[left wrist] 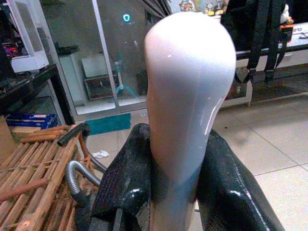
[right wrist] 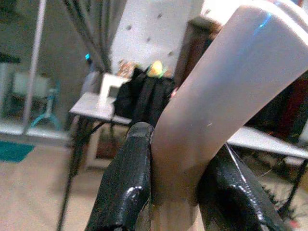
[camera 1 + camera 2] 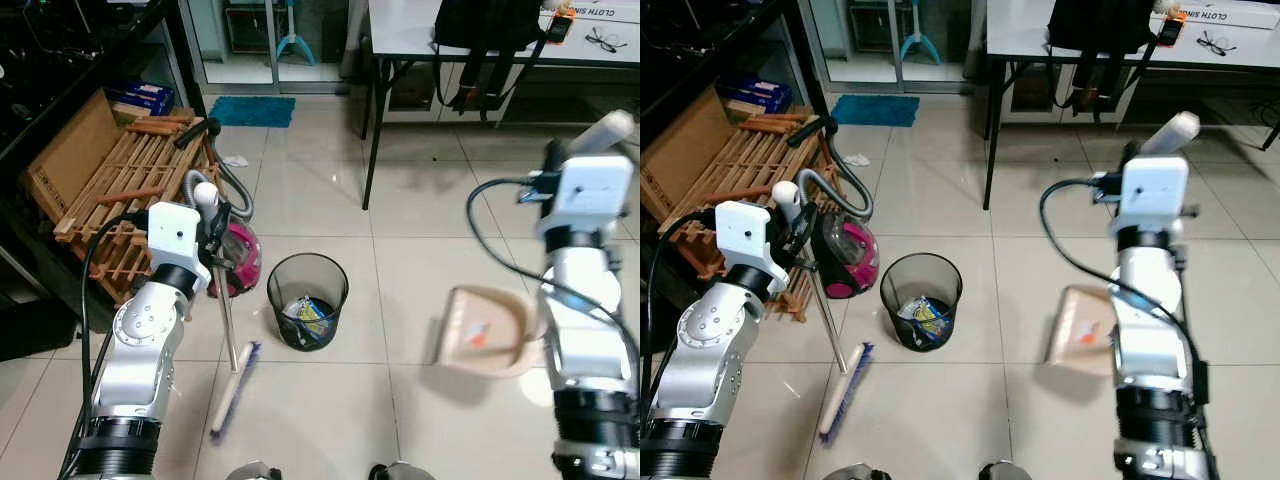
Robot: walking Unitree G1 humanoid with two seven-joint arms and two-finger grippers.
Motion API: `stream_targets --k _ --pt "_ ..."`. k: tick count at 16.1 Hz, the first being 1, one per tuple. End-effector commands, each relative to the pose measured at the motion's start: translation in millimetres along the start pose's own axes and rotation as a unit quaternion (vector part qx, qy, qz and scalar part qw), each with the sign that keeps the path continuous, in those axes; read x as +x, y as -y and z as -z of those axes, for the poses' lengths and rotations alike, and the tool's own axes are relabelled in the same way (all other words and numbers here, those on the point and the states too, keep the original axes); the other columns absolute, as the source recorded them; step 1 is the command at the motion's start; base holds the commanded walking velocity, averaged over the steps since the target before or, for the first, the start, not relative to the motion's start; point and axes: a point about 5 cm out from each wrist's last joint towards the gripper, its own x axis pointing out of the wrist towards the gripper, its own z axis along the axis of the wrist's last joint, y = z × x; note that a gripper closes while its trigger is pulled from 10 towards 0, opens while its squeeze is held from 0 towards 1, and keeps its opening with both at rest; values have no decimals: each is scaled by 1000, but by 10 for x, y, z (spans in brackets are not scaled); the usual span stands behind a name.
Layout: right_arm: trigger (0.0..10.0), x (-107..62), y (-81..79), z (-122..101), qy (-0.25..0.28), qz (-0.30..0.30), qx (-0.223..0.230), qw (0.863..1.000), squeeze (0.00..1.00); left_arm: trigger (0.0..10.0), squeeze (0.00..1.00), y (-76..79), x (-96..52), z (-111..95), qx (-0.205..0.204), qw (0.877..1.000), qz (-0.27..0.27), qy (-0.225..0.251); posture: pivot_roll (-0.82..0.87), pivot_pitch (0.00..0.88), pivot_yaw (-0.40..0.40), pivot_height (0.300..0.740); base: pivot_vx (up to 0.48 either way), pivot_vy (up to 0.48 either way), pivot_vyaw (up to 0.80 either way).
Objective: Sweep floor
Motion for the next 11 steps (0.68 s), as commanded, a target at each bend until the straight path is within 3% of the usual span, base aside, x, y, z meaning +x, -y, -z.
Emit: stream_targets --k 1,5,11 --pt "10000 -24 -66 -24 -3 -16 6 1000 0 10000 0 19 -8 -69 0 1000 4 11 -38 0 32 740 0 0 0" --pt "10000 -98 -205 36 -22 -29 16 999 0 10000 0 68 -38 -42 -5 1000 3 5 -34 0 23 740 0 0 0" --pt "10000 -136 -274 88 -36 -42 14 998 0 10000 0 102 -47 -30 -11 1000 2 0 -36 0 19 740 -257 0 0"
